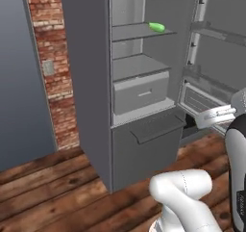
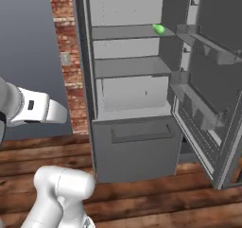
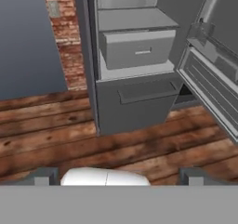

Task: Open the fridge, remove the orange, corn, and chicken drumstick, and place them on any counter.

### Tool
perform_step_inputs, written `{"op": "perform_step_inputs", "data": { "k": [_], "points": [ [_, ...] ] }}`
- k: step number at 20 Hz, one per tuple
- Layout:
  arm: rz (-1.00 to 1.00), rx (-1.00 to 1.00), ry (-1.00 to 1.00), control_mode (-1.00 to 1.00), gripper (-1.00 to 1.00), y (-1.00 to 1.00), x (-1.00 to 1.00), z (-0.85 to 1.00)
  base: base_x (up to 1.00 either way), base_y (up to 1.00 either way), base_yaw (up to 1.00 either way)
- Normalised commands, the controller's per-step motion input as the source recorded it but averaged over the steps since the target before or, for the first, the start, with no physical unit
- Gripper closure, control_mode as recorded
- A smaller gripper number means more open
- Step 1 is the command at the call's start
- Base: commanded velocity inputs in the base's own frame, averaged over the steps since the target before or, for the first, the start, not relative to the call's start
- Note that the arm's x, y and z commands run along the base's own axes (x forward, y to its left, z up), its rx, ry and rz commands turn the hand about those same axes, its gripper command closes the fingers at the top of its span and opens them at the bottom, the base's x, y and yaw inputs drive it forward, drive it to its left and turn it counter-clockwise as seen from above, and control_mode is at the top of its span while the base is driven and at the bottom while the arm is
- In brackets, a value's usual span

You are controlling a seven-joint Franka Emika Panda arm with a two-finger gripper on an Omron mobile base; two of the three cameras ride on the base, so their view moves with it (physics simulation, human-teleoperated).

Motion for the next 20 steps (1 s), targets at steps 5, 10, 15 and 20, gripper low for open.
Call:
{"op": "perform_step_inputs", "data": {
  "k": [5,10,15,20],
  "points": [
    [0.00,0.00,0.00,1.00,-1.00,0.00,0.00,0.00,1.00,-0.33,0.15],
    [0.00,0.00,0.00,1.00,-1.00,0.00,0.00,0.00,1.00,-0.34,0.14],
    [0.00,0.00,0.00,1.00,-1.00,0.00,0.00,0.00,0.94,-0.20,0.18],
    [0.00,0.00,0.00,1.00,-1.00,0.00,0.00,0.00,0.58,-0.47,0.15]
  ]
}}
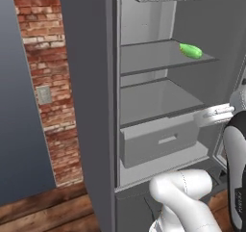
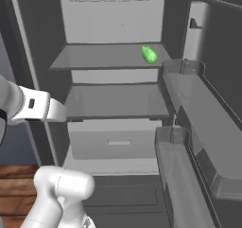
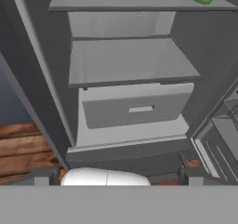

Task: Open the fridge, remove the orange, corn, and chicken drumstick, and place them on any counter.

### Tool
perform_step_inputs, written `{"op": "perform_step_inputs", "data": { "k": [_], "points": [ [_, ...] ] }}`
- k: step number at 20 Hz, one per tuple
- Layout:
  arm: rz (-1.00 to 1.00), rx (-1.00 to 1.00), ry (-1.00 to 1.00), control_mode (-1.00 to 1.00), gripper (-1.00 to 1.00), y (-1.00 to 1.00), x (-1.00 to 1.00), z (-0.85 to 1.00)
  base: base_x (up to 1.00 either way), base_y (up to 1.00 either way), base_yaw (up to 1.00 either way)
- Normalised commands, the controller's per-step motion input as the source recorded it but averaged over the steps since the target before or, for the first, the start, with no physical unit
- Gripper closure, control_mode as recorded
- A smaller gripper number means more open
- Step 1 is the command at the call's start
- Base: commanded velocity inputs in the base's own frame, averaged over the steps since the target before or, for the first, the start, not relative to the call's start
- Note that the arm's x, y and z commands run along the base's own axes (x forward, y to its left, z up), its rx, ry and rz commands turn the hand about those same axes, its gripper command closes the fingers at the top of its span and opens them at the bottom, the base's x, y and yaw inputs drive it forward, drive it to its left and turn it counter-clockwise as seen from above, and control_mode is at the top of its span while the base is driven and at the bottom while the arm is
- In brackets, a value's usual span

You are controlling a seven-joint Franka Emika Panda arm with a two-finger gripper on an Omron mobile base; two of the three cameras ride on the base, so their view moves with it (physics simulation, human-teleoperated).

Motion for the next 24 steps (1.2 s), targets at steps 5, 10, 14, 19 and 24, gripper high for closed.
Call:
{"op": "perform_step_inputs", "data": {
  "k": [5,10,14,19,24],
  "points": [
    [0.00,0.00,0.00,1.00,-1.00,0.00,0.00,0.00,0.32,-0.64,0.08],
    [0.00,0.00,0.00,1.00,-1.00,0.00,0.00,0.00,0.41,-0.36,0.05],
    [0.00,0.00,0.00,1.00,-1.00,0.00,0.00,0.00,0.41,-0.01,0.00],
    [0.00,0.00,0.00,1.00,-1.00,0.00,0.00,0.00,0.14,0.00,0.00],
    [0.00,0.00,0.04,-1.00,-1.00,-0.01,0.00,0.00,0.02,0.00,0.00]
  ]
}}
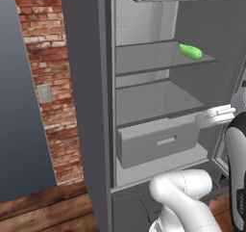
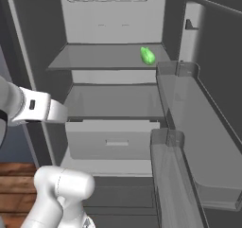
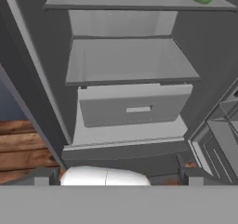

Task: Open the fridge, remove the orange, corn, and chicken drumstick, and place them on any counter.

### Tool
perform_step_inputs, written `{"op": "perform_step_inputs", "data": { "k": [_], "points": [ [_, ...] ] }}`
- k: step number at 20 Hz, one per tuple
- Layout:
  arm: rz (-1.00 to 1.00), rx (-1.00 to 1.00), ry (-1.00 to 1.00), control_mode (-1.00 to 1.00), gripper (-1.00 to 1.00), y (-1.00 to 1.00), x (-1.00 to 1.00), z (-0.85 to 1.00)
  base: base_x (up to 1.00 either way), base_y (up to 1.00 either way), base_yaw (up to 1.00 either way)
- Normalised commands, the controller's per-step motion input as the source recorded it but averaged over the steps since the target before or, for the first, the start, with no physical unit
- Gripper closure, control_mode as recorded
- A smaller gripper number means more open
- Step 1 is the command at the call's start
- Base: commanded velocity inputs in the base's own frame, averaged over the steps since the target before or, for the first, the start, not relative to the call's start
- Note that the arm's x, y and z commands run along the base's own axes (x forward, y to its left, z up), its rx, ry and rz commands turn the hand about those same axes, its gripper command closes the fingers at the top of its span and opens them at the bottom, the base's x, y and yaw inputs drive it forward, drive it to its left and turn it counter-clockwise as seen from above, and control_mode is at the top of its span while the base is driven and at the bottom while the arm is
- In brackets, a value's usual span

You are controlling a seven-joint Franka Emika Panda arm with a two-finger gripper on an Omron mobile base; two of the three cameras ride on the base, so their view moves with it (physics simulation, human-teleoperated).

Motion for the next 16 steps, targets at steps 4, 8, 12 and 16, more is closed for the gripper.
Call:
{"op": "perform_step_inputs", "data": {
  "k": [4,8,12,16],
  "points": [
    [-0.05,0.00,0.17,-1.00,-1.00,-0.19,0.00,0.00,0.00,0.00,0.00],
    [-0.08,-0.01,0.08,-1.00,-1.00,-0.11,0.01,0.11,0.00,0.00,0.00],
    [-0.04,0.00,-0.03,-1.00,-1.00,-0.07,0.23,0.08,0.00,0.00,0.00],
    [0.00,-0.01,-0.15,-1.00,-1.00,-0.15,0.70,0.00,0.00,0.00,0.00]
  ]
}}
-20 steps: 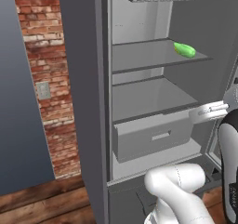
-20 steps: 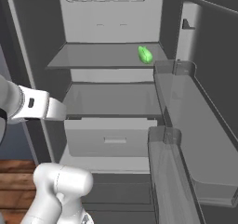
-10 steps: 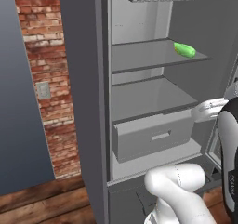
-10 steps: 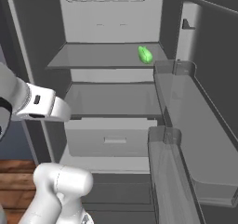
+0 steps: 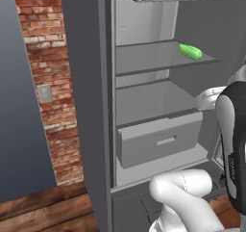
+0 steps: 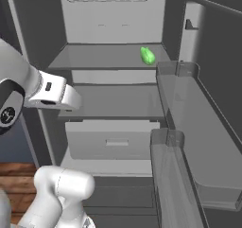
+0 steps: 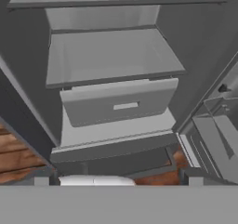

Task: Open the fridge, remove the orange, corn, and chicken drumstick, and place them on any counter.

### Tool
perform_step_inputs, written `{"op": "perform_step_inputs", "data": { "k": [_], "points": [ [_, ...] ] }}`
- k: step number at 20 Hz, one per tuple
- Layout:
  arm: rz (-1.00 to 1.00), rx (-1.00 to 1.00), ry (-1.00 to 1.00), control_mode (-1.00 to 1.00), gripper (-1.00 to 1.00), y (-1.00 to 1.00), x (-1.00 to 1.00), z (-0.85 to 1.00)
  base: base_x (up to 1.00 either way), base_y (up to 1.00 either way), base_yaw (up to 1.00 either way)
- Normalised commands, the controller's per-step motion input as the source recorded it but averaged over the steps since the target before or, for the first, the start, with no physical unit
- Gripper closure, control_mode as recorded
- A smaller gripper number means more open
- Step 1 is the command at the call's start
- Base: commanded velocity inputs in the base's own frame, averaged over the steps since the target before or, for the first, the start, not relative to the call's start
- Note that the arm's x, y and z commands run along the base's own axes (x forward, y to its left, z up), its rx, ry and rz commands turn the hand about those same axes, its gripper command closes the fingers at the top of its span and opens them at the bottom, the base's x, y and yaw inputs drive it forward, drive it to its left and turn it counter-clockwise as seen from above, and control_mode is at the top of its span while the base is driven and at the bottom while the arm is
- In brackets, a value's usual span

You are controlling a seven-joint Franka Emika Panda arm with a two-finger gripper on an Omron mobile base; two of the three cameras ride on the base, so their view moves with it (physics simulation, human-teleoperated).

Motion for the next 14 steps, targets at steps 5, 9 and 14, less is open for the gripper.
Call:
{"op": "perform_step_inputs", "data": {
  "k": [5,9,14],
  "points": [
    [0.00,-0.06,-0.19,-1.00,-1.00,-0.24,0.97,0.00,0.00,0.00,0.00],
    [-0.05,-0.14,-0.16,-1.00,-1.00,-0.32,0.70,0.01,0.00,0.00,0.00],
    [-0.09,-0.15,-0.11,-1.00,-1.00,-0.30,0.59,0.01,0.00,0.00,0.00]
  ]
}}
